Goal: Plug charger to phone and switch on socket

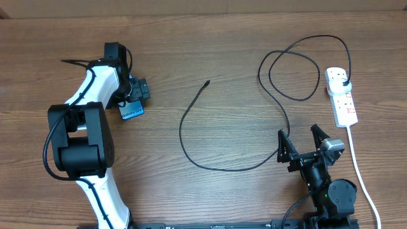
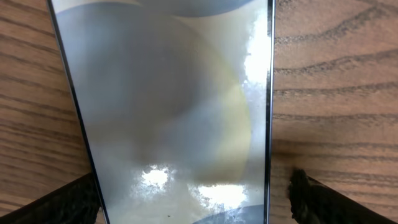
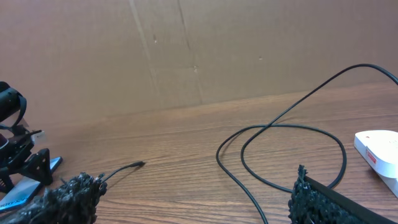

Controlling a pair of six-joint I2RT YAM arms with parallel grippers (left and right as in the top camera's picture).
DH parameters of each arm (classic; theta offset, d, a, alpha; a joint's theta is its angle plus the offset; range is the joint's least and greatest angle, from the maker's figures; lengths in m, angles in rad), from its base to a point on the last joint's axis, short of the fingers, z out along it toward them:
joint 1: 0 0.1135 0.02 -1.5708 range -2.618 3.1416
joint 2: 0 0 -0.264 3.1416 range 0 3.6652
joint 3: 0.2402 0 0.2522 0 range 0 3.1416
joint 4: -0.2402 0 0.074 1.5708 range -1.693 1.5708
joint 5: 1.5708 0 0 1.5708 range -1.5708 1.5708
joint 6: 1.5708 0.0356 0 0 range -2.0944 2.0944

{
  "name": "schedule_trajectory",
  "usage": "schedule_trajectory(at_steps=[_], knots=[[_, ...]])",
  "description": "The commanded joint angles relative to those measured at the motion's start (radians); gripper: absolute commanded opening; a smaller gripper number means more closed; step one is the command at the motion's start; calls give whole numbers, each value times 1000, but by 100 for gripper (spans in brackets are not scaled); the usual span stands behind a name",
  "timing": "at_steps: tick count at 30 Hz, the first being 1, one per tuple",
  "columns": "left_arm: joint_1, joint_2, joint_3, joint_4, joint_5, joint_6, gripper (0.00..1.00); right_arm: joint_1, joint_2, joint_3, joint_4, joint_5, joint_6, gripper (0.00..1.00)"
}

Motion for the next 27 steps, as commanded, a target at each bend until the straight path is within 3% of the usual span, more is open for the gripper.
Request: schedule_trajectory(at_steps=[1,9,16,22,27], knots=[[-5,66,-47,27,39,-97,100,5,-8,-11,5,9,-5,100],[-6,66,-47,76,30,-226,93,5,-8,-11,5,9,-5,100],[-3,66,-47,92,30,-230,93,5,-8,-11,5,9,-5,100],[-3,66,-47,-26,31,-307,87,5,-8,-11,5,9,-5,100],[-3,66,-47,-95,42,-326,92,5,-8,-11,5,9,-5,100]])
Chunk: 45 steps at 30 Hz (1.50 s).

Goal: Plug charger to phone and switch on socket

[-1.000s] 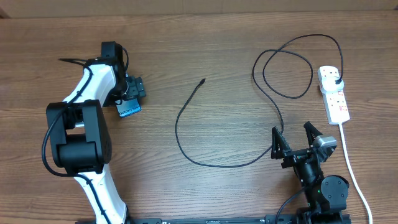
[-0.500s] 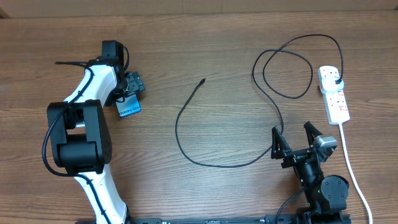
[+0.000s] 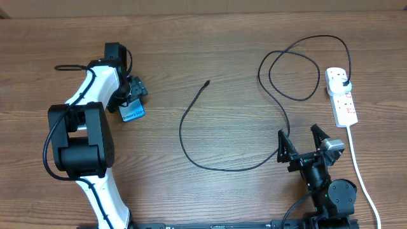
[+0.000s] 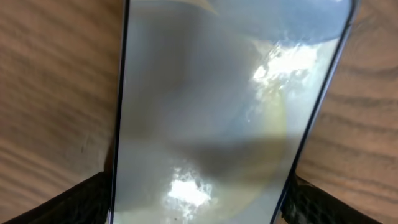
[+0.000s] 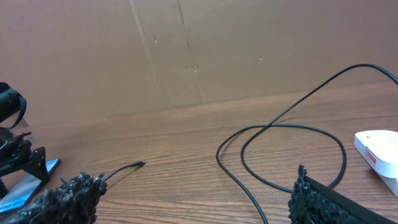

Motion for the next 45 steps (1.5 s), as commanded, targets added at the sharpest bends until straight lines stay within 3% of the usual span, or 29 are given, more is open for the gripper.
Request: schedule_trajectory(at_steps=[1,20,26,32,45], knots=[[-2,66,-49,-64,74,-47,92,5,-8,-11,5,9,-5,100],[8,66,-49,102,-53,18,100,5,-8,-11,5,9,-5,100],[8,66,-49,105,-34,17,97,5,-8,-11,5,9,-5,100],[6,66,-49,104,-31,17,89,5,-8,-11,5,9,-5,100],[6,66,-49,50,-32,39,88,5,-8,-11,5,9,-5,100]])
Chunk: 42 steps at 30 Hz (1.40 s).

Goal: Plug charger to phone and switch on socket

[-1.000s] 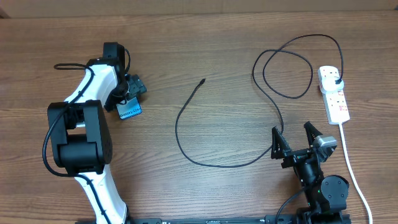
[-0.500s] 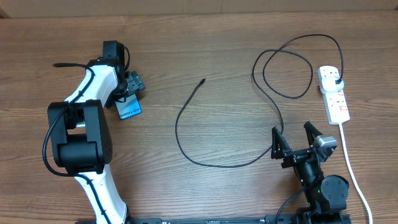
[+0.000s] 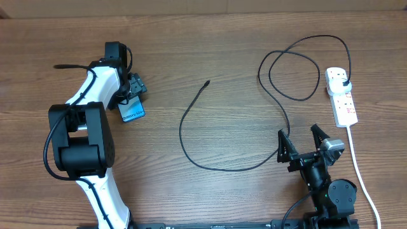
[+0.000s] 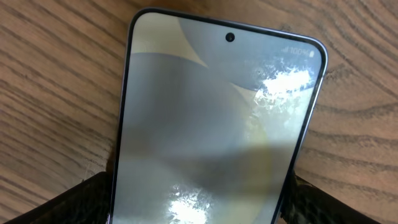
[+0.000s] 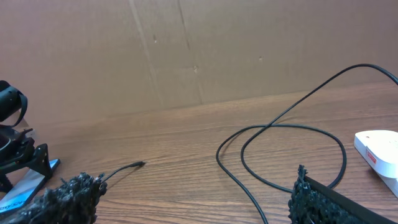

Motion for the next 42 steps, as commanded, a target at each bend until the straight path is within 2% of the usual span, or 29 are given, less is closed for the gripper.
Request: schedule_trajectory(at_steps=[1,13,23,38,42], knots=[[5,66,-37,-50,14,46,87,5,-8,-11,4,9,-5,100],[5,66,-37,-116,16,80,86,5,-8,-11,4,9,-5,100],[5,66,-37,-160,32,156,86,5,-8,-11,4,9,-5,100],[6,66,-37,-150,31,197,92,5,-8,-11,4,9,-5,100],[6,66,-37,-137,32,257,96,5,-8,-11,4,9,-5,100]])
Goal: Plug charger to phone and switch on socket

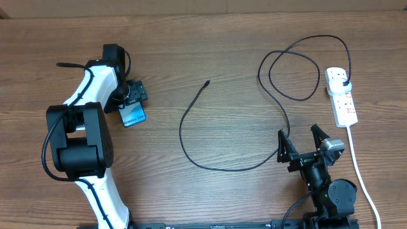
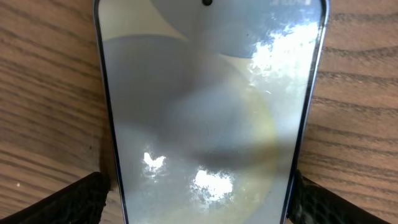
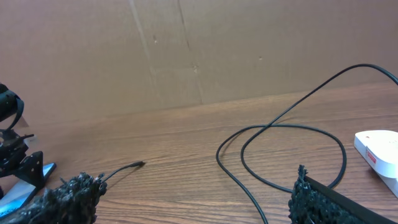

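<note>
A phone (image 1: pixel 132 116) lies screen up on the wooden table at the left; its glossy screen (image 2: pixel 205 106) fills the left wrist view. My left gripper (image 1: pixel 130 104) reaches over it from behind, its fingers against the phone's two long edges near the lower end. The black charger cable (image 1: pixel 191 156) curves across the middle, its free plug tip (image 1: pixel 207 83) lying bare on the wood. It runs to a white power strip (image 1: pixel 341 95) at the right. My right gripper (image 1: pixel 304 143) stands open near the front, nothing between its fingers (image 3: pixel 311 199).
The cable makes a large loop (image 1: pixel 292 70) left of the power strip. The strip's white cord (image 1: pixel 359 172) runs toward the front edge, just right of my right arm. A brown cardboard wall (image 3: pixel 199 50) stands behind the table.
The phone has turned a little and now lies squarer and slightly nearer the front, with my left gripper still around it. In the left wrist view its top edge has slid out of frame. The right arm is unchanged.
At first the phone lay skewed between my left fingers, with a gap on one side. Then the fingers were against both edges. Since then phone and gripper have turned together by small amounts. The cable, power strip and right arm have stayed put.
</note>
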Controlling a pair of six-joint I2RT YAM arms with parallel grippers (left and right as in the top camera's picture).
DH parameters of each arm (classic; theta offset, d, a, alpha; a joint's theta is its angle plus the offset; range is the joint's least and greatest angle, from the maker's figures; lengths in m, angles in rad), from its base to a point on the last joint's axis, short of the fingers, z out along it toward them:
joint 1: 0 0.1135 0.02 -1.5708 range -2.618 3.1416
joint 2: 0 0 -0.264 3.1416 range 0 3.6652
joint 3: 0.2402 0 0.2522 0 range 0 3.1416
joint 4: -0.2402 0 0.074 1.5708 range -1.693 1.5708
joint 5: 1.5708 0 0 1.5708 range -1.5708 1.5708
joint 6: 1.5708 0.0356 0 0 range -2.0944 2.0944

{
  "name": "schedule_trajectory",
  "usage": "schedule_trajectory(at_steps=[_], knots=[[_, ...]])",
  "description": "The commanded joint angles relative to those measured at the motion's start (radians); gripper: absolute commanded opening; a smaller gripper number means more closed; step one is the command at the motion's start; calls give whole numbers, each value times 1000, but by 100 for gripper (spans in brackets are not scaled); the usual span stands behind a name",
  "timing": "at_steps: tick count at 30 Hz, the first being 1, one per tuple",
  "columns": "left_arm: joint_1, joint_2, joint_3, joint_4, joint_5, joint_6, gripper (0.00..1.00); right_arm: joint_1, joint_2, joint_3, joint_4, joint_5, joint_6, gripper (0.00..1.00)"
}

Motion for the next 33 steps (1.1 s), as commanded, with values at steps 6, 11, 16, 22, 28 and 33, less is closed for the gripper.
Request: schedule_trajectory(at_steps=[6,11,16,22,28,33], knots=[[-3,68,-50,-3,-21,100,98,5,-8,-11,5,9,-5,100],[-3,68,-50,-2,-21,129,100,5,-8,-11,5,9,-5,100],[-3,68,-50,-2,-21,168,100,5,-8,-11,5,9,-5,100],[-3,68,-50,-4,-6,169,100,5,-8,-11,5,9,-5,100],[-3,68,-50,-5,-6,169,100,5,-8,-11,5,9,-5,100],[-3,68,-50,-4,-6,169,100,5,-8,-11,5,9,-5,100]])
